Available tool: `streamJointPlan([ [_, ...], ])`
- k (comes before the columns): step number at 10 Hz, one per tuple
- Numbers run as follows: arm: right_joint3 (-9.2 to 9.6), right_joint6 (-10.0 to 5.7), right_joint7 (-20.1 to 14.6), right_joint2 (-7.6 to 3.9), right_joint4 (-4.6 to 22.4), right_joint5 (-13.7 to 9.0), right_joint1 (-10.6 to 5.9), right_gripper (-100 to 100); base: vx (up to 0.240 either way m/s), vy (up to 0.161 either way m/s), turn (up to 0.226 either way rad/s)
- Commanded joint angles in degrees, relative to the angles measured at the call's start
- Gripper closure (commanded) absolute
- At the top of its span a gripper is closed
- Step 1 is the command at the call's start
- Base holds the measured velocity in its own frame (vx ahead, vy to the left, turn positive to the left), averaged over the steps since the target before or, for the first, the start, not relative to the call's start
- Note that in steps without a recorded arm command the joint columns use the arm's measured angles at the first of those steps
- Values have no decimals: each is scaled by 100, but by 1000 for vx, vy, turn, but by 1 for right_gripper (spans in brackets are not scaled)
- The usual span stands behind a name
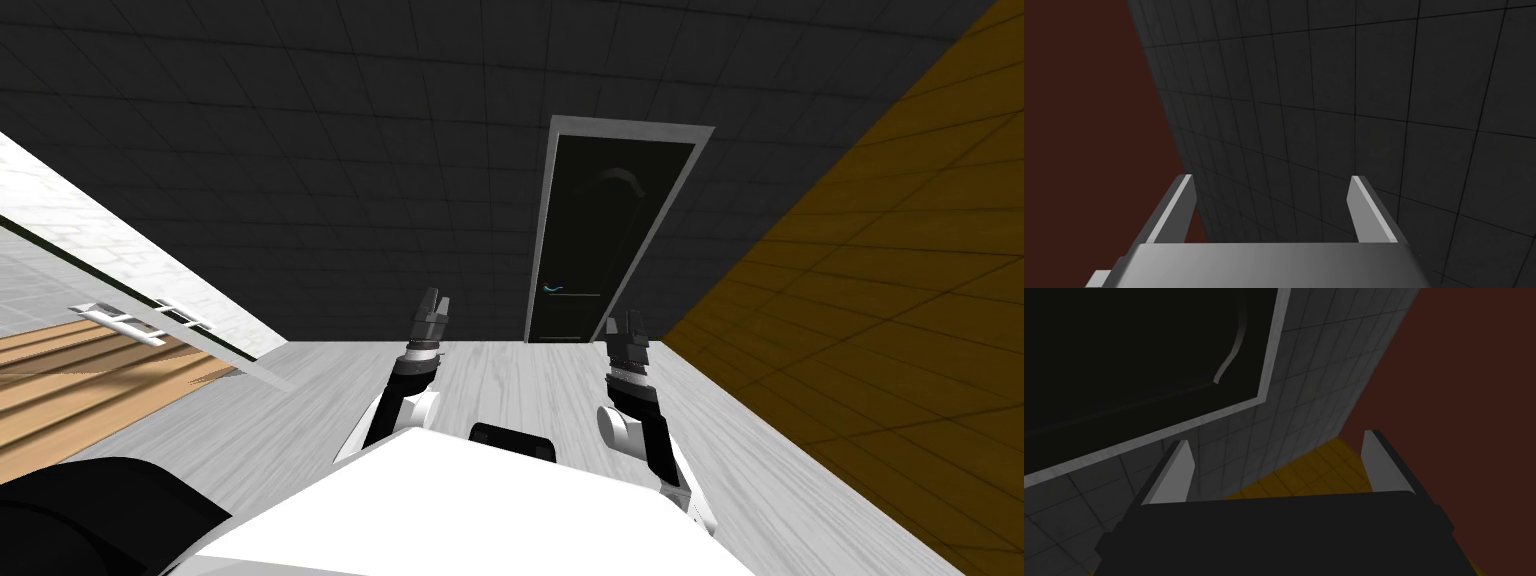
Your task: Pull the door open
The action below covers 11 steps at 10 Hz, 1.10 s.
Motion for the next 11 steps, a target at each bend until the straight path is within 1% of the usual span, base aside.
streamJointPlan([
  [1, -4, -40, -40, -42, 286, 19, -124, -100, 73, -12, 38],
  [4, -10, -119, -126, -122, 825, 59, -381, -100, 92, -3, 37],
  [5, -10, -119, -126, -122, 889, 59, -381, -100, 69, -6, 13],
  [8, -16, -202, -215, -203, 1513, 102, -650, -100, 83, -10, 35],
  [9, -18, -231, -246, -230, 1671, 116, -744, -100, 104, -21, 44],
  [10, -18, -231, -246, -230, 1730, 116, -744, -100, 66, -16, 13],
  [11, -20, -260, -277, -257, 1920, 131, -838, -100, 53, -13, 18],
])
